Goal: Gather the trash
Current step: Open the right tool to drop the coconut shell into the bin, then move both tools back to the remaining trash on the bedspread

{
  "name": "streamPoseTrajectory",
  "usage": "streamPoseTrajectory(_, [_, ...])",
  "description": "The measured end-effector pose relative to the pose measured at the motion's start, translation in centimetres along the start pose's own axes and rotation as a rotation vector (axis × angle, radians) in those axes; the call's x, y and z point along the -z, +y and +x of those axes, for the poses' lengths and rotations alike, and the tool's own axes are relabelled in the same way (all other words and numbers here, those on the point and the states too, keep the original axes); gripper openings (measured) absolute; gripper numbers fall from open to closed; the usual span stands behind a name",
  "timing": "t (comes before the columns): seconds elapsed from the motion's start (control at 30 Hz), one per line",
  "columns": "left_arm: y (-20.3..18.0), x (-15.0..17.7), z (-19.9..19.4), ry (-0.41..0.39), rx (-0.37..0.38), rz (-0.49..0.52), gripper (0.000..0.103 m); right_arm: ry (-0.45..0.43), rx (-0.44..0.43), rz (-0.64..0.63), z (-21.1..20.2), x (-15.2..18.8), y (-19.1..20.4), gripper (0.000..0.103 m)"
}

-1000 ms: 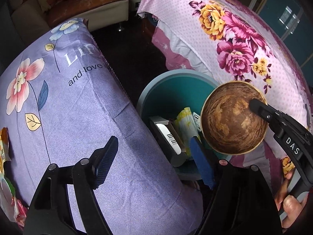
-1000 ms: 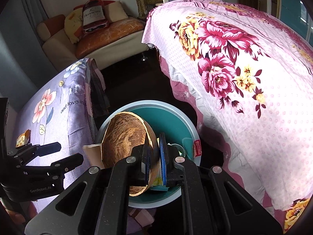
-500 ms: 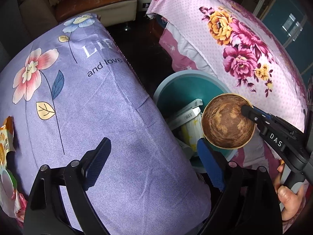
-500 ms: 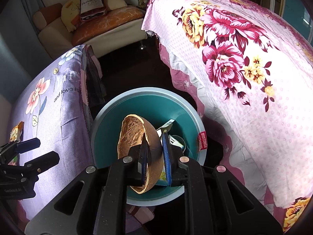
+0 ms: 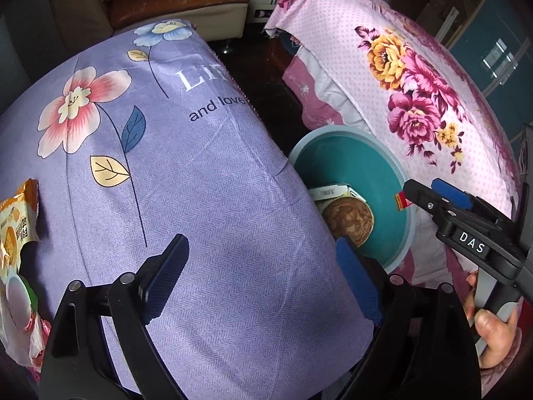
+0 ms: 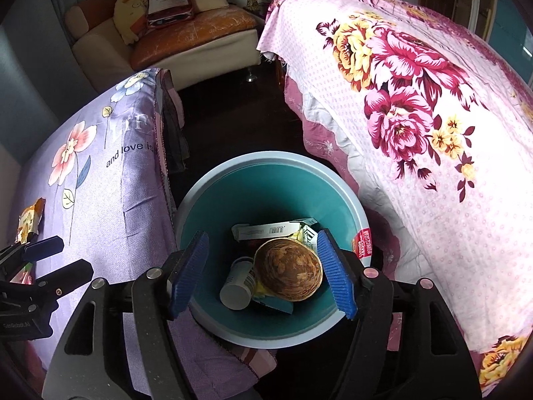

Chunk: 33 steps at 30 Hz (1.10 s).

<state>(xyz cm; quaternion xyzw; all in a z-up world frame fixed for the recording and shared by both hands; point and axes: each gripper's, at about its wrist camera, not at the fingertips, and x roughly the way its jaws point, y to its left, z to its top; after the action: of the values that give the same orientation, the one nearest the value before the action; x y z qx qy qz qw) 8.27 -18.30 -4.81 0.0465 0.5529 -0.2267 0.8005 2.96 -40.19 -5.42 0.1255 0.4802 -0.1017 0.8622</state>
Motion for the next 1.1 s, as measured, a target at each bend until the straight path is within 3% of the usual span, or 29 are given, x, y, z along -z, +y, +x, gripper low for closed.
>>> streamPoseTrajectory(0.27, [4.3,1.4,-2.8,-0.037,-0.013,-0.066,0.09,0.02,-0.015,-0.047,-0.6,0.2,3.6,0.074])
streamPoseTrajectory(0.57, [11.3,4.0,-6.4,-0.079,-0.062,-0.153,0.09,0.039,-0.051,-0.16,-1.4,0.8,10.4,0.075])
streamPoseTrajectory(0.87, [18.7,7.3,-11.0,-0.147,-0.147,-0.214,0.091,0.12,-0.168,-0.28,-0.9,2.0,19.8,0.075])
streamPoseTrajectory(1.1, [24.7,10.9,-11.8,-0.126,-0.203,-0.293,0.091,0.205,-0.288,-0.351,0.2,3.1,26.8,0.075])
